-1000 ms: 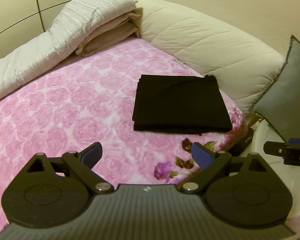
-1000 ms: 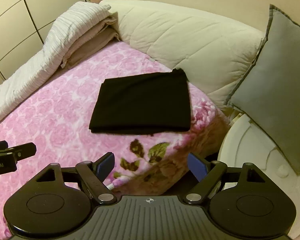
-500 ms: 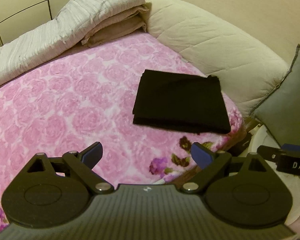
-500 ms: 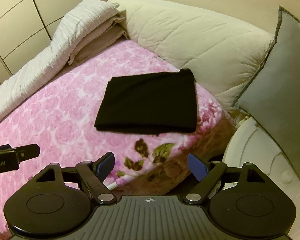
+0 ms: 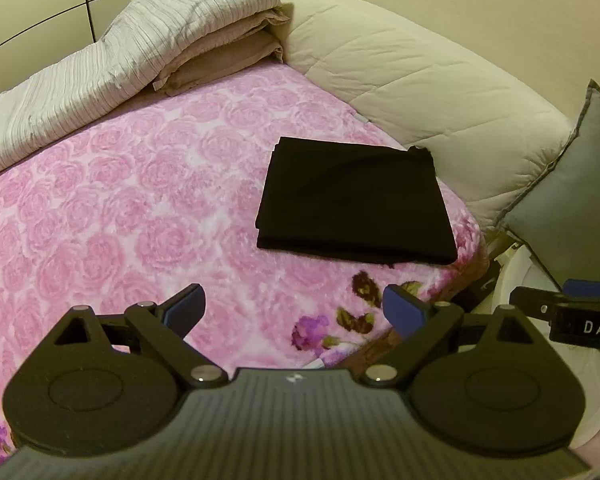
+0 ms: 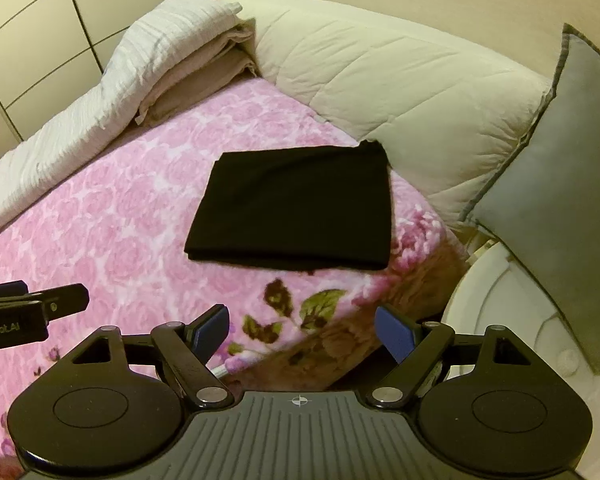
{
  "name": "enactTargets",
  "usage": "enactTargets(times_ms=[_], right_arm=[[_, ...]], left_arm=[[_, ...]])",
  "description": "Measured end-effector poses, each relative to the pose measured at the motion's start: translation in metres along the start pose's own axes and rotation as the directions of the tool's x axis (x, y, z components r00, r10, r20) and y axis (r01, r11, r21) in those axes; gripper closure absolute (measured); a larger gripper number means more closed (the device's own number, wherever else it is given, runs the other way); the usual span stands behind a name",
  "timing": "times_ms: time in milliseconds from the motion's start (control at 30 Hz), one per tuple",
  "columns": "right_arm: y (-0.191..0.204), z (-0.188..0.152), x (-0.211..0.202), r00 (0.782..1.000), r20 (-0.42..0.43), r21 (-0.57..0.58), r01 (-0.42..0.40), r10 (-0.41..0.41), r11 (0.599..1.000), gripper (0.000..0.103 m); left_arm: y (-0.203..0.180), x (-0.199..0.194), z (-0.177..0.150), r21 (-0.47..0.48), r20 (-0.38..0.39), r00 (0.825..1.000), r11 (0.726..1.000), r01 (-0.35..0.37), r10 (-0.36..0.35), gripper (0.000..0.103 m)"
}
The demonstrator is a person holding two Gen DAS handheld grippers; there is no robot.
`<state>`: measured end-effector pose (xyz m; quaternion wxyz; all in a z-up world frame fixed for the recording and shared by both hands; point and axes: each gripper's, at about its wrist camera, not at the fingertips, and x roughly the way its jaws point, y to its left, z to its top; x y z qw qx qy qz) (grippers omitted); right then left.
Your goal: Fold clothes
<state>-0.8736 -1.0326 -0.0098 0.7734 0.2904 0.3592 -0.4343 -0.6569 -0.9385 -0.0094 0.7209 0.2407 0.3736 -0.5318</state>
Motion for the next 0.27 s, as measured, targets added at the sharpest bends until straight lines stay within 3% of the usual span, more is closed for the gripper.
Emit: enactTargets(times_ms=[267], right_arm=[[-0.0017, 0.0000, 0.0007, 1.000, -0.002, -0.007, -0.003, 0.003, 1.000, 0.020]], left_arm=[[-0.0057, -0.0006, -0.0007, 0.026, 0.025, 1.000, 1.000, 0.003, -0.004, 0.009]])
